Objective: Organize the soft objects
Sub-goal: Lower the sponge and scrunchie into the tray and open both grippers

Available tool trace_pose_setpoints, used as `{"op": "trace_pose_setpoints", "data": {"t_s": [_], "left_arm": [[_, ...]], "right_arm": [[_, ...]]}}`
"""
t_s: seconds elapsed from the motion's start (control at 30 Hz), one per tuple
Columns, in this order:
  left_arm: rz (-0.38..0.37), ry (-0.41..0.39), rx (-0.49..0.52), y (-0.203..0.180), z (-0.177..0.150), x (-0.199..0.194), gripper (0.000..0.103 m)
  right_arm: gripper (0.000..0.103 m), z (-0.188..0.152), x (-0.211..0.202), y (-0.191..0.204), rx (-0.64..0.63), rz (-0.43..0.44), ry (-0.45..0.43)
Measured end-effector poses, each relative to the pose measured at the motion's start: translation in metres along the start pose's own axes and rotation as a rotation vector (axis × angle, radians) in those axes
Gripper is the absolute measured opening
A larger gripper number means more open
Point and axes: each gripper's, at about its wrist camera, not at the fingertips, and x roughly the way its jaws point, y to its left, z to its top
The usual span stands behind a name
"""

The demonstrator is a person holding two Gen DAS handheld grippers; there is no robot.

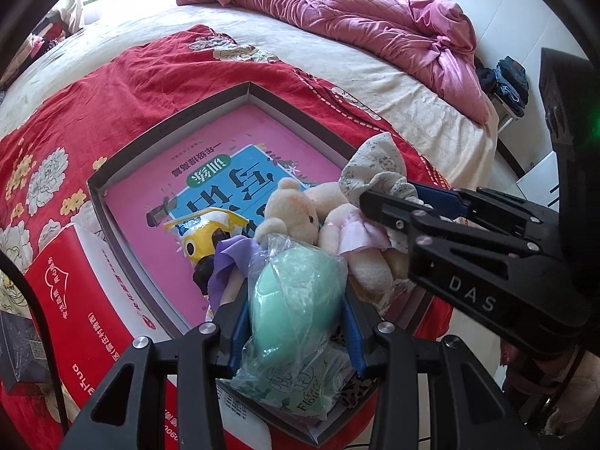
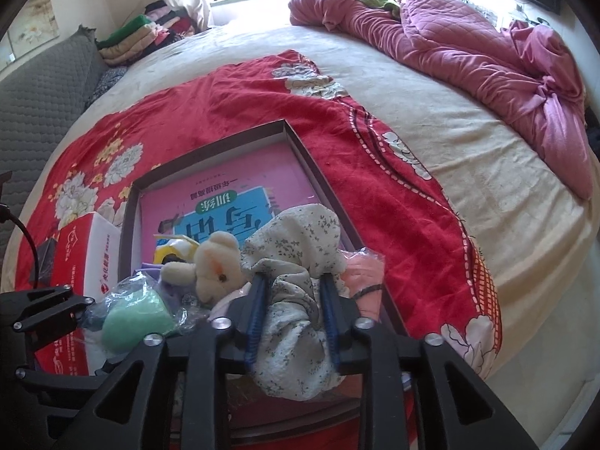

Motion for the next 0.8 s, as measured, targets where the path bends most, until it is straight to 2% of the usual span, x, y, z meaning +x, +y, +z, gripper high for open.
{"op": "trace_pose_setpoints", "data": {"t_s": [0.33, 0.43, 0.8], "left_arm": [[-0.012, -0.002, -0.017, 0.004, 0.001, 0.001, 0.043], [-0.012, -0.008, -0.024, 0.005, 0.002, 0.002, 0.043], [-0.022, -0.019, -0.041, 0.004, 0.006, 0.002, 0.044]], "right_arm": [[0.040, -0.001, -0.001, 0.001, -0.017, 0.020, 0.004], [0.051, 0.000, -0.007, 0.001, -0.031, 0.024, -0.008], [0.059, 0.001, -0.030, -0.014, 0.014, 0.014, -0.048]]}}
